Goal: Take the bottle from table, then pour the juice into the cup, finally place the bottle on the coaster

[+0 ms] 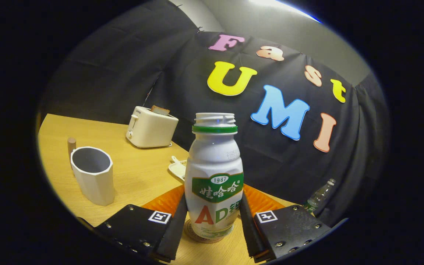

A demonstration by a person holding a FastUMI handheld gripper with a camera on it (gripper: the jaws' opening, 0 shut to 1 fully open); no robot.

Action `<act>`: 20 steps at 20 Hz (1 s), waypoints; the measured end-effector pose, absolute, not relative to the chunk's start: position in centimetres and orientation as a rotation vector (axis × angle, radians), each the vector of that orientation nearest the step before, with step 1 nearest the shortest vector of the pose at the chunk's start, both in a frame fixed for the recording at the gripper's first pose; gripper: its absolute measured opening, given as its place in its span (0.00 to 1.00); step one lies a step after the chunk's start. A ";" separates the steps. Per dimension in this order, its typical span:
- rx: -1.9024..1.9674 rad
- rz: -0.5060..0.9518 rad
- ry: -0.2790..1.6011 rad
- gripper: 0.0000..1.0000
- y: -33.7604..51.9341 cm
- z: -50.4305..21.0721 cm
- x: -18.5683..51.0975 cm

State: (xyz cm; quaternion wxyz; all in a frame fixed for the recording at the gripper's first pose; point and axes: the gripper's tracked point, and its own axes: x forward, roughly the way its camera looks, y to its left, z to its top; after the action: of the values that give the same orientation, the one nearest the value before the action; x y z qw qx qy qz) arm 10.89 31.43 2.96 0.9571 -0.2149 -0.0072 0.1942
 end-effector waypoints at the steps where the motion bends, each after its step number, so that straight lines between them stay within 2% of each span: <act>1: -0.398 0.404 -0.013 0.69 31.4 2.9 11.1; 8: -0.201 0.394 0.078 0.69 30.4 0.3 13.4; 20: -0.151 0.391 0.097 0.70 29.5 -1.4 14.7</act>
State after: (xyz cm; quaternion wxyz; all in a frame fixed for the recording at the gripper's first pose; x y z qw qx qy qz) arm 14.70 29.46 -1.41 0.9770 -0.0750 0.0480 0.1939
